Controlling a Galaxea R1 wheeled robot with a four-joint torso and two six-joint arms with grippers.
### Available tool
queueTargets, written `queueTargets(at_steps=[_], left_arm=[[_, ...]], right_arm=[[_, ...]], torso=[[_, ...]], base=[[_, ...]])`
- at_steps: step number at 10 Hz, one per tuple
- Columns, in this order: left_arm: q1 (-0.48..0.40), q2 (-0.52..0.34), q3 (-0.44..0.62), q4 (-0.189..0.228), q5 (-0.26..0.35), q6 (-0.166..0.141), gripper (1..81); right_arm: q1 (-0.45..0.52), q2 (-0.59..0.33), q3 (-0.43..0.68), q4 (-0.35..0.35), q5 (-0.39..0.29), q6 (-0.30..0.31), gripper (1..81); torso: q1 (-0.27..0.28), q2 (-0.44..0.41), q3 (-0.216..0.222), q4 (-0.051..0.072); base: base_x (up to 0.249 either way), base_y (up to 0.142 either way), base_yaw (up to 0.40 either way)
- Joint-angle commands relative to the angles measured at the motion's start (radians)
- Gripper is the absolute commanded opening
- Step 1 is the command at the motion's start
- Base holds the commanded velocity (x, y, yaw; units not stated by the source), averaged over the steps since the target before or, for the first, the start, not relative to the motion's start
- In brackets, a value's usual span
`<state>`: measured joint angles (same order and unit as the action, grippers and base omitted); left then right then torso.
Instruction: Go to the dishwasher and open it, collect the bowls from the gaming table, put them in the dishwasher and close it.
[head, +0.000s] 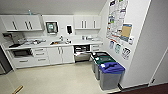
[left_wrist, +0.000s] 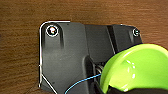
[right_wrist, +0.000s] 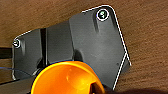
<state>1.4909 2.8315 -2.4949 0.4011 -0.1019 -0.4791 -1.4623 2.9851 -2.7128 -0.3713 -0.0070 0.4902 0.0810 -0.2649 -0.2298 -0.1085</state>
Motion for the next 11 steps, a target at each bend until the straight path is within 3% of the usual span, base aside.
queueTargets(at_steps=[1, 11], left_arm=[[-0.046, -0.015, 0.004, -0.007, 0.039, -0.004, 1.0], [-0.046, -0.016, 0.004, -0.007, 0.039, -0.004, 1.0]], right_arm=[[0.055, -0.004, -0.004, -0.006, -0.047, -0.002, 1.0], [0.055, -0.004, -0.004, -0.006, -0.047, -0.002, 1.0]], torso=[[0.0, 0.0, 0.0, 0.0], [0.0, 0.0, 0.0, 0.0]], base=[[0.148, 0.0, 0.0], [0.148, 0.0, 0.0]])
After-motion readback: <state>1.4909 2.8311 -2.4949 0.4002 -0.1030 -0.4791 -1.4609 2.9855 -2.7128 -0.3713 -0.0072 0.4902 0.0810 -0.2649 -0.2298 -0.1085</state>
